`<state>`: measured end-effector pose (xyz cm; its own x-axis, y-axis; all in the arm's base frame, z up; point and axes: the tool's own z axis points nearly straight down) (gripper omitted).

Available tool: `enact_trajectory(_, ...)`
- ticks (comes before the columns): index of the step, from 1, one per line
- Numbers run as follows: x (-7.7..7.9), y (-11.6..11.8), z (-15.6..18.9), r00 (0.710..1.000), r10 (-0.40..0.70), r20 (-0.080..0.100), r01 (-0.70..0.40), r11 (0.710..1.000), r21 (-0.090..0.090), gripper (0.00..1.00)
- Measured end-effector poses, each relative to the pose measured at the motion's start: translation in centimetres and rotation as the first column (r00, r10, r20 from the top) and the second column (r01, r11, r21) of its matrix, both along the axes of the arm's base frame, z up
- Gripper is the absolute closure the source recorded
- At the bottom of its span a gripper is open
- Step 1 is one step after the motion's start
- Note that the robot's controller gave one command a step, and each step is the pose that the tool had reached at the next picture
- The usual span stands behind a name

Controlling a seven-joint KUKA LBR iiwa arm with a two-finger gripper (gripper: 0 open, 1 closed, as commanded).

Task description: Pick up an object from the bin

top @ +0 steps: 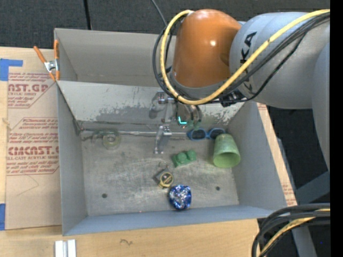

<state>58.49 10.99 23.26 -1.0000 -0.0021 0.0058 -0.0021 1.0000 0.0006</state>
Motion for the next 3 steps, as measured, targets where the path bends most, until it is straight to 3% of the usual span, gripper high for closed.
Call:
enact_trajectory(1, -3.3, -15.9, -16.3, 1.000, -0.016, 0.010, 0.016, 1.000, 0.001, 0.00)
enact_trajectory(2, -2.1, -14.6, -13.2, 0.976, -0.216, 0.009, 0.216, 0.976, 0.001, 0.00)
enact_trajectory(3, -2.8, -14.7, -13.2, 0.924, -0.382, 0.005, 0.382, 0.924, 0.000, 0.00)
